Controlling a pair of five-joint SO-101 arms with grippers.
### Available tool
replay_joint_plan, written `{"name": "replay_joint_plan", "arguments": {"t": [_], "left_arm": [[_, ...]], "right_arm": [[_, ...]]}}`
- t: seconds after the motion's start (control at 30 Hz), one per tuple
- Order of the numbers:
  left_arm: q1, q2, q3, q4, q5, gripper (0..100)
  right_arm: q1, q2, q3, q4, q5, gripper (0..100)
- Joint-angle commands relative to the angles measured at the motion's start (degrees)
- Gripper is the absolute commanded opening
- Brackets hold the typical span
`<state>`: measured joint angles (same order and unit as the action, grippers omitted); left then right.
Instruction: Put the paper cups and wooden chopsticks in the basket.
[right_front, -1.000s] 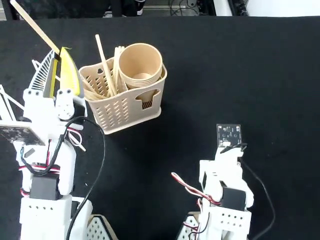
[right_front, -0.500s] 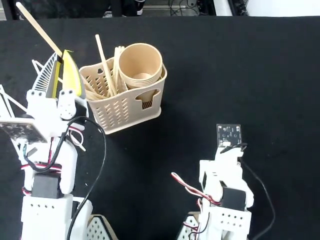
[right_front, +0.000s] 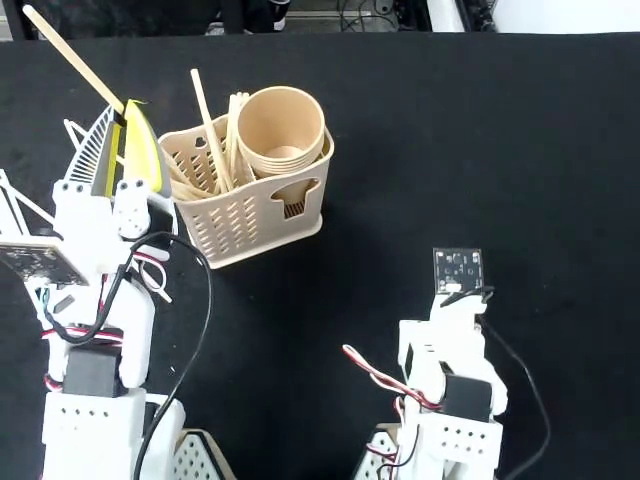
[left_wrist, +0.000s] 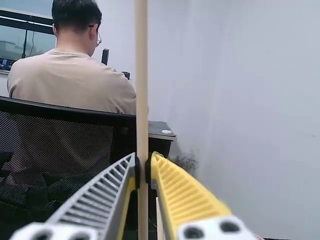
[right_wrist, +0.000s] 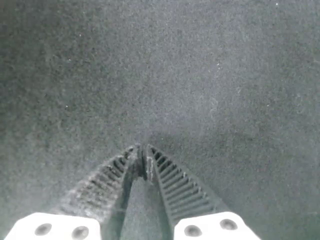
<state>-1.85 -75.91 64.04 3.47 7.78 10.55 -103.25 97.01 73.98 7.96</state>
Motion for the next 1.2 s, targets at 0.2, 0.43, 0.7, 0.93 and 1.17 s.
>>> {"name": "replay_joint_plan", "arguments": {"t": [0.2,0.43,0.7,0.93,1.17], "left_arm": [[0.13,0.09,-0.22,-0.97,0.7,3],[0.31,-0.44,-0.31,-0.88,0.79,3],[0.66,-15.47,-0.22,8.26,0.79,3],[0.66,-22.59,-0.57,12.22,0.7,3],[0.57,-22.59,-0.22,12.13,0.7,3]], "right_arm": [[-0.62,-3.82,-0.48,0.18,-0.09,1.3],[-0.62,-3.82,-0.48,0.18,-0.09,1.3],[-0.62,-3.82,-0.48,0.18,-0.09,1.3],[-0.62,-3.82,-0.48,0.18,-0.09,1.3],[-0.62,-3.82,-0.48,0.18,-0.09,1.3]]}}
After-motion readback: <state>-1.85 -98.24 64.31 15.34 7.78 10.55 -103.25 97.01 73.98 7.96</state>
